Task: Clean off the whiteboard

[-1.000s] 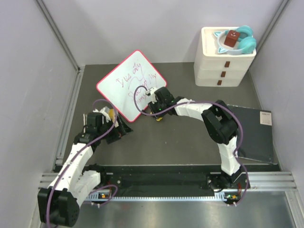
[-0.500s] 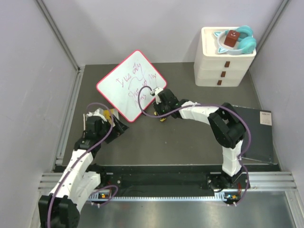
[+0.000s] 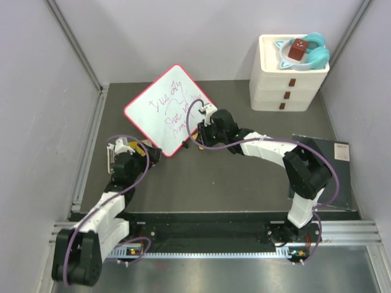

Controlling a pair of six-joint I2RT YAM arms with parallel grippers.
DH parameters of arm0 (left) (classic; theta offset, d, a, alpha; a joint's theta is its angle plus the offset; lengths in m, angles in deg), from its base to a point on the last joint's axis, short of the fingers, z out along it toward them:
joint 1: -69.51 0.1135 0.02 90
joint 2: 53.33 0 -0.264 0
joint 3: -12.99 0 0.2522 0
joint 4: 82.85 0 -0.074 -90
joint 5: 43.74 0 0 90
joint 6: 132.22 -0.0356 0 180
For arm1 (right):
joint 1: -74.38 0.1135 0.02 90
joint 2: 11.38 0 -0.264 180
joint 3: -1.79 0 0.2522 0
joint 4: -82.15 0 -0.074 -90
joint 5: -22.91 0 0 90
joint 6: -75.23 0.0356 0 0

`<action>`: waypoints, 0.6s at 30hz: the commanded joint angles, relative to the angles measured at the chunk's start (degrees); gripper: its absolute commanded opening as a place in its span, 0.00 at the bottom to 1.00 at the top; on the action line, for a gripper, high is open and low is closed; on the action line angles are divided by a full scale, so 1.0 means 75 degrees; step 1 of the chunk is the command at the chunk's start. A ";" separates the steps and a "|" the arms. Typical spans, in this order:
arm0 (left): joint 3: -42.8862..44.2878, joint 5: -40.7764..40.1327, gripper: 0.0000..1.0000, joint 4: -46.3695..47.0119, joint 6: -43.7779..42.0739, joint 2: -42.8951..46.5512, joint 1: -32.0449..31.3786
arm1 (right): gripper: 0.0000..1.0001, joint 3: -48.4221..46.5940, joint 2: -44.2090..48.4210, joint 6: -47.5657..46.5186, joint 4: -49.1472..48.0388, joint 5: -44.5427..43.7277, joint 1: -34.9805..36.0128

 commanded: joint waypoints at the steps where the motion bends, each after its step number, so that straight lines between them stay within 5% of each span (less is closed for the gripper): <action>1: 0.0464 0.0141 0.91 0.2557 -0.0499 -0.1485 0.0011 | 0.02 0.0088 0.0301 0.0570 -0.1086 0.0636 -0.0178; 8: 0.1074 0.0657 0.88 0.3663 -0.0828 -0.3126 0.0023 | 0.01 -0.0169 0.0161 0.0675 -0.1274 0.0835 -0.0400; 18: 0.1297 0.1337 0.69 0.4881 -0.0747 -0.4850 0.0023 | 0.00 -0.0626 -0.0296 0.1050 -0.1485 0.0941 -0.0810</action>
